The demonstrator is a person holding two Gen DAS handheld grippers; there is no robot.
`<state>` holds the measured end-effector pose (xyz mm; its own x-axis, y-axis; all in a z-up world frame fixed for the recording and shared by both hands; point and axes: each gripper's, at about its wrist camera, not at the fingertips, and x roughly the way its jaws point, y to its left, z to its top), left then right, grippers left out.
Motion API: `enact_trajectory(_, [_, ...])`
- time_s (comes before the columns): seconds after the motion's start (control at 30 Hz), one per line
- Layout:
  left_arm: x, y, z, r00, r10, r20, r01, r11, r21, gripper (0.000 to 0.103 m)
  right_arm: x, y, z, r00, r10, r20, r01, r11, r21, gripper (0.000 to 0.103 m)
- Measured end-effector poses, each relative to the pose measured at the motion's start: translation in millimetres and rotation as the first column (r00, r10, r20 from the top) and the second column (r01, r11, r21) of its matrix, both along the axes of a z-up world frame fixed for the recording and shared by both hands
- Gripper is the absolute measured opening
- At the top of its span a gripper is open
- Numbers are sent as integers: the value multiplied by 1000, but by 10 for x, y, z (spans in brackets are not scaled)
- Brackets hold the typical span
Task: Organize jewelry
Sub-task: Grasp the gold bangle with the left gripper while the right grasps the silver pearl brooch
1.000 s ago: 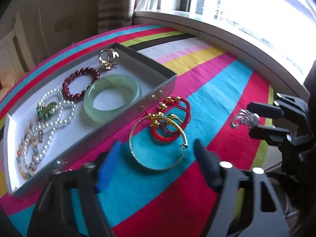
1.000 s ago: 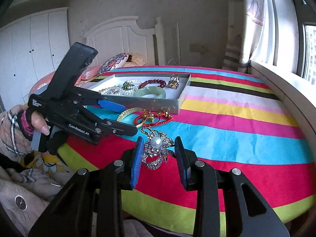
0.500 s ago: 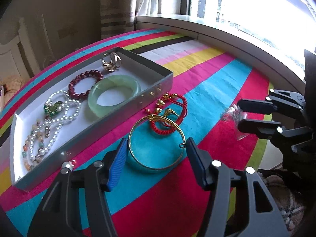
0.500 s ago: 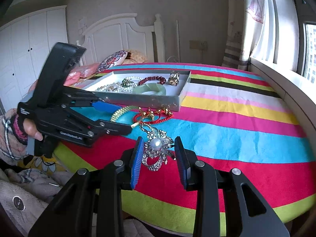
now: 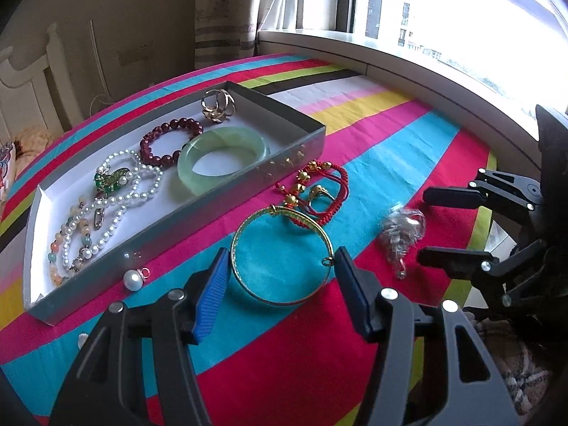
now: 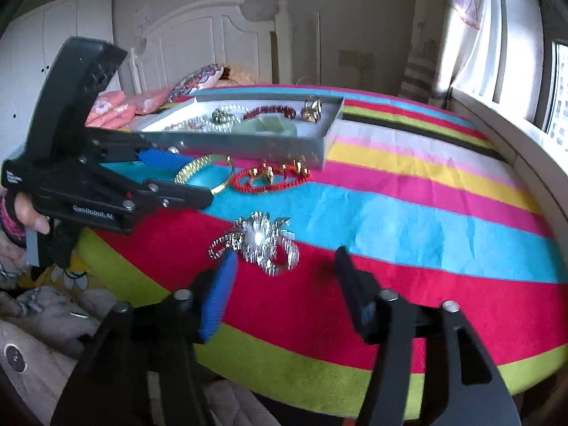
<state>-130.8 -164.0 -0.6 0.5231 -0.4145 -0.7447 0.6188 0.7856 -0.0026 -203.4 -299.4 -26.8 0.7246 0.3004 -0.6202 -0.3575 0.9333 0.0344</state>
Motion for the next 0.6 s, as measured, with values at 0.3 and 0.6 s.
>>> enact_trajectory(0.3, [-11, -2, -13, 1000, 0, 4, 0, 1000, 12, 59, 101, 136, -11, 1000, 22, 5, -22, 999, -41, 61])
enact_trajectory(0.6, [-35, 109, 23, 1000, 15, 7, -15, 999, -31, 59, 53, 195, -7, 998, 58, 29, -57, 998, -28, 37])
